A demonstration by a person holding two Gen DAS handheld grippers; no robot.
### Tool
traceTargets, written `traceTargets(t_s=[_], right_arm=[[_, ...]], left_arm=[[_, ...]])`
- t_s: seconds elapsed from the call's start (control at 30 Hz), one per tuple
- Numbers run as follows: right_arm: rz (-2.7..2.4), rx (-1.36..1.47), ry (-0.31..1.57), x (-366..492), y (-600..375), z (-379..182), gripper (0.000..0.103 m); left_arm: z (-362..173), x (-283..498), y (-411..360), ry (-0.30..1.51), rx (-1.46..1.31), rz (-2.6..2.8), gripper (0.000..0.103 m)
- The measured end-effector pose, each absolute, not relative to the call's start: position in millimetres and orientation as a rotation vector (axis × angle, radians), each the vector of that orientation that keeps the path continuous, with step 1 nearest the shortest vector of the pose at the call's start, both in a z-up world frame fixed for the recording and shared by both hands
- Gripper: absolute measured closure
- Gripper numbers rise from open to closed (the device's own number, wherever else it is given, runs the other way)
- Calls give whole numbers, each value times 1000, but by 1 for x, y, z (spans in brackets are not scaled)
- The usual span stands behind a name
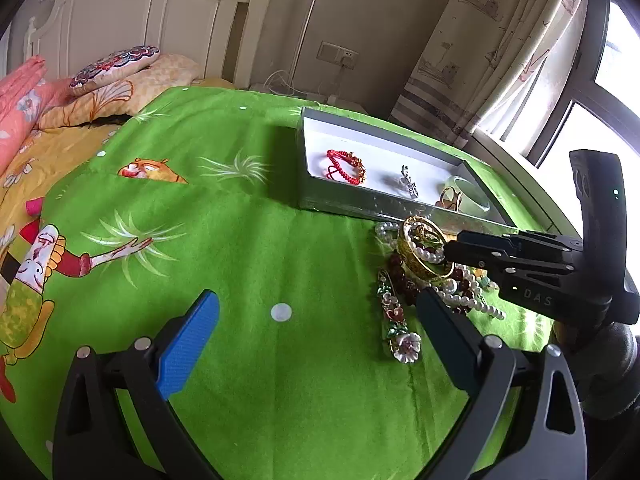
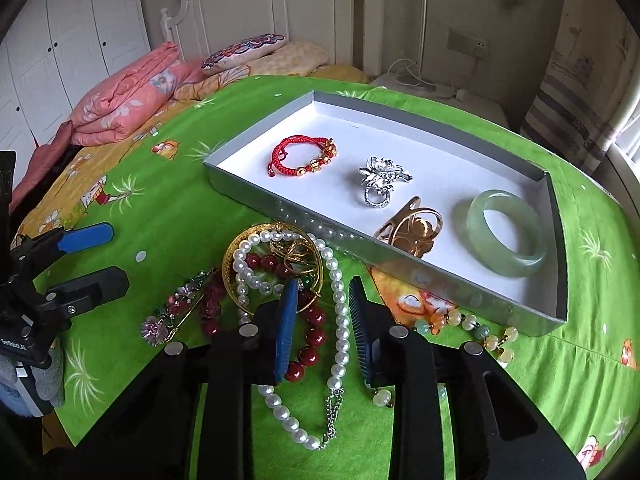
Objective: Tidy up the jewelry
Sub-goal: 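Grasp the gold bangle from the pile with the right tool, then grasp the flower brooch with left tool while right holds the gold bangle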
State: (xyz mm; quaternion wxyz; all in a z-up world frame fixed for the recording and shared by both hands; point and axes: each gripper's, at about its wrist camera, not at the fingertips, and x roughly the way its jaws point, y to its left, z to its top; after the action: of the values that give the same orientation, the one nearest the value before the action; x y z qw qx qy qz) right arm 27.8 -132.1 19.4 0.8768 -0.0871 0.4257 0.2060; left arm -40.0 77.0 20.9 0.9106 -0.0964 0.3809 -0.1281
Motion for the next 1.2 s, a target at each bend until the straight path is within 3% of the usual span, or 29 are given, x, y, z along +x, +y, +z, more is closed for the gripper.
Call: traceTargets(t_s=[0.33, 0.57, 0.97, 1.2], right_arm=[[458, -188, 976, 45, -112, 10, 76], [415, -265, 833, 22, -108, 15, 94], [342, -264, 664, -14, -122, 51, 94], [315, -218, 627, -34, -148, 66, 94]], left_arm=[[24, -45, 82, 752, -249, -295, 4], [25, -48, 87, 738, -274, -311, 4], [24, -49, 86, 742, -270, -331, 4], [20, -55, 44, 808, -41, -433, 9]])
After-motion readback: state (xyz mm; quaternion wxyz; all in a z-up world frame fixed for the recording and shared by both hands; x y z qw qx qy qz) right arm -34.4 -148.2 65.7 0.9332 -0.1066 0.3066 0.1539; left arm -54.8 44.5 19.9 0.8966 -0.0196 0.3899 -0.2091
